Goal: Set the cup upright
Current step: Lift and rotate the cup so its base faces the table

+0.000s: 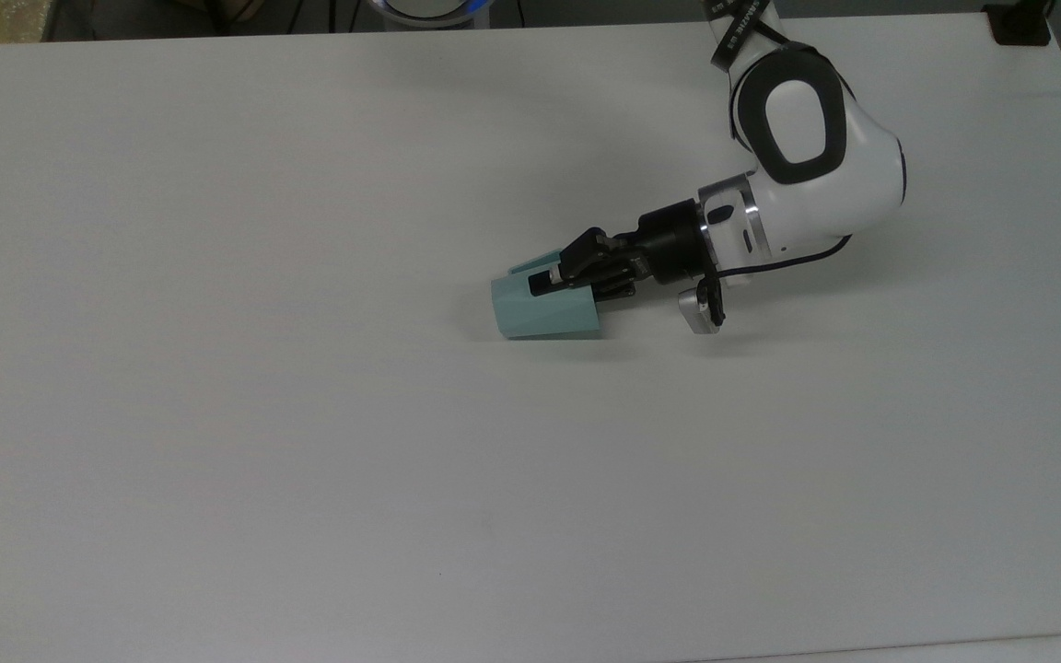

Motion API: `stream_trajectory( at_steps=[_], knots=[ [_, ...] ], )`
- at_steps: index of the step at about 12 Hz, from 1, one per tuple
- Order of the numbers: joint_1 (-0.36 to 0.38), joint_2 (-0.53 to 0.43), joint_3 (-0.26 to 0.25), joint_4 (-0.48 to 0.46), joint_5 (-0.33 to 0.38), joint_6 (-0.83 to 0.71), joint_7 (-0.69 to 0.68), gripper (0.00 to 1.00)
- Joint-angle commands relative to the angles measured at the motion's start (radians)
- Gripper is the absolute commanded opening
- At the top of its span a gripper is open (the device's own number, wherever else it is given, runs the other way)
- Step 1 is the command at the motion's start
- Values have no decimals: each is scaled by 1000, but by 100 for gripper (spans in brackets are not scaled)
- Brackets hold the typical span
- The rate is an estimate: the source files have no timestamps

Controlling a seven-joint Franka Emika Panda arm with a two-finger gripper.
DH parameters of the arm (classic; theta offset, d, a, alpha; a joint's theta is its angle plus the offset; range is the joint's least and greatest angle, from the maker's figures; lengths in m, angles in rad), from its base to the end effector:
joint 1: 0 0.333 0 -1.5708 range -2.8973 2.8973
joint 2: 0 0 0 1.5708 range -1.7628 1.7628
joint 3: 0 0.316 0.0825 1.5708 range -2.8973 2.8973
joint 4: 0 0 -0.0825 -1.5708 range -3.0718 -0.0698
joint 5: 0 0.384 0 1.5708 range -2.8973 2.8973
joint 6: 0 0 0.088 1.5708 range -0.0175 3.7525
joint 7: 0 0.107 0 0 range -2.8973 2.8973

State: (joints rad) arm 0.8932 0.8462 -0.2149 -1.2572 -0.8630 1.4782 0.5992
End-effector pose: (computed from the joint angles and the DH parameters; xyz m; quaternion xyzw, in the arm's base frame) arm 0.5744 0.4014 0.2759 0.8231 0.1288 0.0785 0.5476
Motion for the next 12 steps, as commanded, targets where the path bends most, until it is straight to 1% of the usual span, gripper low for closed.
stream_trajectory(
  at_steps=[1,2,3,4,6,8,9,10,11,12],
  knots=[
    [-34,-192,5,-54,105,17,8,0],
    [-71,-264,5,-74,189,34,8,0],
    [-109,-330,6,-137,237,80,7,0],
    [-166,-392,14,-222,289,141,7,0],
    [-261,-539,15,-415,416,308,4,0],
    [-325,-626,15,-534,499,414,-22,0],
    [-373,-680,15,-612,574,480,-74,0],
    [-419,-728,14,-669,638,543,-126,0],
    [-453,-757,14,-714,679,586,-151,0],
    [-473,-760,14,-734,696,611,-156,0]
  ],
)
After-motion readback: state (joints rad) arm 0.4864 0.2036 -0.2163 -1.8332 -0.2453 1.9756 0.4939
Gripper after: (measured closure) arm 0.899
